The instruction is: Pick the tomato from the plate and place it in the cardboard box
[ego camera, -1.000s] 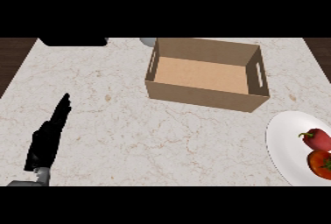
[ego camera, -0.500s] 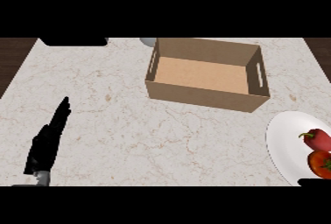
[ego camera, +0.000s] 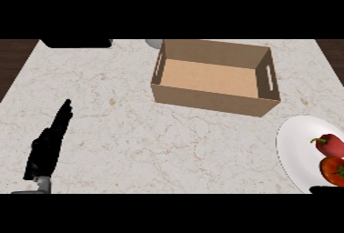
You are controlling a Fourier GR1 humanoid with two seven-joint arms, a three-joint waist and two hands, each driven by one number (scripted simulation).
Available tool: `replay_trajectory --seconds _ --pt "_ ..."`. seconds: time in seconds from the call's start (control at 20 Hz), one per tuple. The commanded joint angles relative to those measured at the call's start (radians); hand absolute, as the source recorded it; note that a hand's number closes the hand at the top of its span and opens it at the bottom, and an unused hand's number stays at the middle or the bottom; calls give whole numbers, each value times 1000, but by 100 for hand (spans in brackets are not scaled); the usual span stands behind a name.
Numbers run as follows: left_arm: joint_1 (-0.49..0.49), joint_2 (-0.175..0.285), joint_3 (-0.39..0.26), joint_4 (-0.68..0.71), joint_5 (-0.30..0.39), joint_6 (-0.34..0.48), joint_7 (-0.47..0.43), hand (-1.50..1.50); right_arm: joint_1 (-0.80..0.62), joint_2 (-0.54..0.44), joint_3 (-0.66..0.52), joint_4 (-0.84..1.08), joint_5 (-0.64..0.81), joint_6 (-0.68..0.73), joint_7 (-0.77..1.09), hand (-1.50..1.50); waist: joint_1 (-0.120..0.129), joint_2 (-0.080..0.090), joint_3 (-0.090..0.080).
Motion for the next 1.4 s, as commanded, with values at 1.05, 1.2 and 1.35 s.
replay_trajectory --seconds 1.05,1.2,1.35 --pt "-82 -69 -23 -12 -60 -86 12 0 -307 -200 163 176 241 133 -445 150 175 40 4" --pt "-101 -78 -49 -10 -64 -100 12 0 -377 -265 231 197 223 201 -618 150 209 52 7" --pt "-114 -78 -49 -7 -75 -90 6 0 -466 -338 224 264 175 236 -801 150 191 47 9"
